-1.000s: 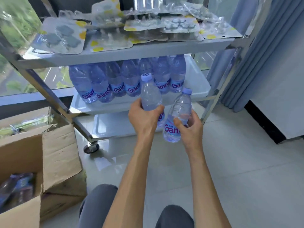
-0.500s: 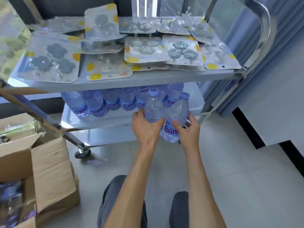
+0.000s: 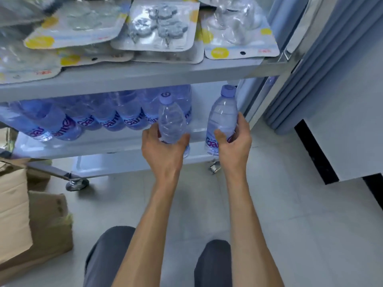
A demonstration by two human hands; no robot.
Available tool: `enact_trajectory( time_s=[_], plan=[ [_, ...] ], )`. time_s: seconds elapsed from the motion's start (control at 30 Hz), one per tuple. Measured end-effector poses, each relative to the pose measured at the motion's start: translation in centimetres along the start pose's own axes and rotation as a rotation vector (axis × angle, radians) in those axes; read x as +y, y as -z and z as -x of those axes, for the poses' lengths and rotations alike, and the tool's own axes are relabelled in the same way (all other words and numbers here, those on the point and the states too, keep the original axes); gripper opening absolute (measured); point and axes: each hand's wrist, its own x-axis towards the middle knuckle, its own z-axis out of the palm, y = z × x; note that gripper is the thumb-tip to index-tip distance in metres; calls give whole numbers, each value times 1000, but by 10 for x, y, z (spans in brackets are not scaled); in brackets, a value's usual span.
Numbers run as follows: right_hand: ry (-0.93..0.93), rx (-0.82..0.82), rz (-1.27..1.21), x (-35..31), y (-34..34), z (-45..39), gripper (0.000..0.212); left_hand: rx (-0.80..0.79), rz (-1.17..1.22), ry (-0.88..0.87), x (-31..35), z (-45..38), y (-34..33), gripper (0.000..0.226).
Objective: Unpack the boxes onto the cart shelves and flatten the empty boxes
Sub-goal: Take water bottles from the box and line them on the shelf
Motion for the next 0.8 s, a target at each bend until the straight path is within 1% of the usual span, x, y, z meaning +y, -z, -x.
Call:
enact_trajectory(
  time_s=[0.1, 0.27, 0.4, 0.47, 0.6, 0.7, 0.8],
  plan=[
    [64, -2, 13, -5, -2, -12, 53, 8, 33, -14, 1, 3, -5, 41],
    [156, 5, -13, -8, -16, -34, 55, 16, 74, -104, 3, 6, -6, 40],
    [171, 58, -30, 0, -18, -41, 53, 20, 112, -143, 1, 11, -8, 50],
    [211, 80, -56, 7, -17, -44, 50, 13, 140, -151, 1, 12, -10, 56],
    [236, 45, -39, 13, -25, -54, 52, 26, 144, -137, -4, 11, -14, 61],
    [236, -21, -55, 14, -44, -63, 54, 43, 132, -138, -7, 5, -14, 58],
    [234, -37, -72, 17, -61, -72, 59, 51, 120, -137, -7, -2, -16, 56]
  ],
)
